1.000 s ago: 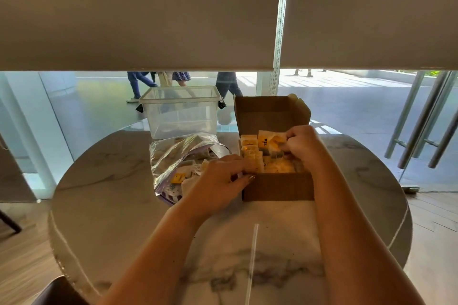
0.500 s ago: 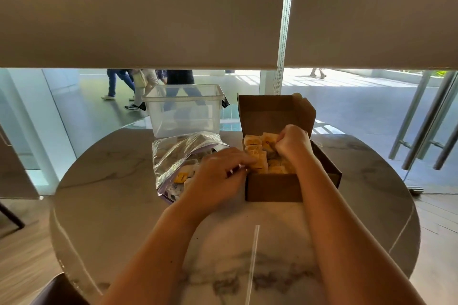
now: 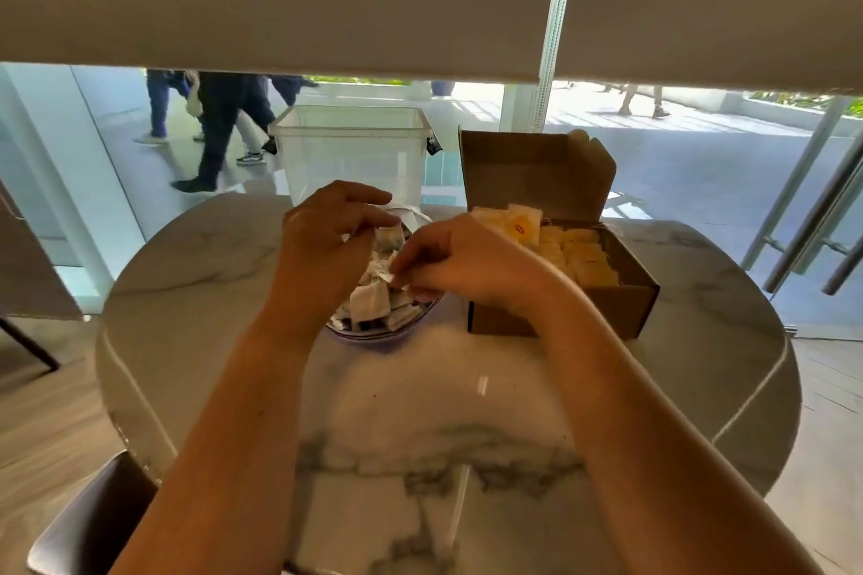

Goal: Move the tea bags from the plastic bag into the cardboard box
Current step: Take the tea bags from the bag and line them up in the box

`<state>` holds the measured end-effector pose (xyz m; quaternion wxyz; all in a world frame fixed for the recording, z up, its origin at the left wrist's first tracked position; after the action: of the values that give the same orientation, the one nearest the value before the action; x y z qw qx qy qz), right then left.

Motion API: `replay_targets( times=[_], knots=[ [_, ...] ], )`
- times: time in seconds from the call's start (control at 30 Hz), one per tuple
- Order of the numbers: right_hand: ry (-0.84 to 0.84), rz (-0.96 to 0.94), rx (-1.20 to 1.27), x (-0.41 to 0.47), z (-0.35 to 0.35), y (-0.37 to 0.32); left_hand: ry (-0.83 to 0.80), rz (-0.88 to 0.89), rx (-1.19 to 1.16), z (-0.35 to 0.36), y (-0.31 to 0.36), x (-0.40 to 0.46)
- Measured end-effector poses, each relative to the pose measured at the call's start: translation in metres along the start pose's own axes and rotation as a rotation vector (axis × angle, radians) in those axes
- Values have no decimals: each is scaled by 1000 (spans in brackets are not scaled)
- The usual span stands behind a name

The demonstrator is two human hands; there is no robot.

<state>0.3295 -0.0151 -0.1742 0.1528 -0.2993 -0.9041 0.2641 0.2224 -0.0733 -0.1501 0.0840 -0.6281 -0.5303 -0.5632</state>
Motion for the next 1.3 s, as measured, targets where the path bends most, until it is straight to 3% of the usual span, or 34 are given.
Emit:
replay_targets(
  times=[0.17,0.33,0.57,0.83,0.97,1.1,1.2,1.3],
  knots=[
    [-116,52,-514,18,37,3,19,-27,-38,1,3,-1],
    [62,143,-377,31,46,10,26,-57,-25,3,0,-1],
    [109,217,-236,30,52,25,24,-29,-58,4,-1,-2],
    [106,217,-429,27,37,19,42,-23,-67,4,-1,-2],
    [19,168,-510,24,31,7,46,-55,-81,5,-4,-2],
    [146,-7,-302,8,3,-8,43,-42,-79,5,-6,-3],
    [227,-37,109,-8,-31,-7,46,-48,-91,5,-5,-3],
    [420,31,506,-22,-67,22,62,-71,-114,4,-4,-3]
  ],
)
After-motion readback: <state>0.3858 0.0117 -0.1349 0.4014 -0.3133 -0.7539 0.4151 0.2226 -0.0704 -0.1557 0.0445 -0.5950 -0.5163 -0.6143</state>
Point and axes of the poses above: each hand's wrist, its own x-axis towards the middle knuckle, its own z-axis out of the palm, y = z × x, the point moved 8 cm from there along x, towards the middle knuckle, and after that the axes turned 9 degrees about -x, right-handed, at the moved point
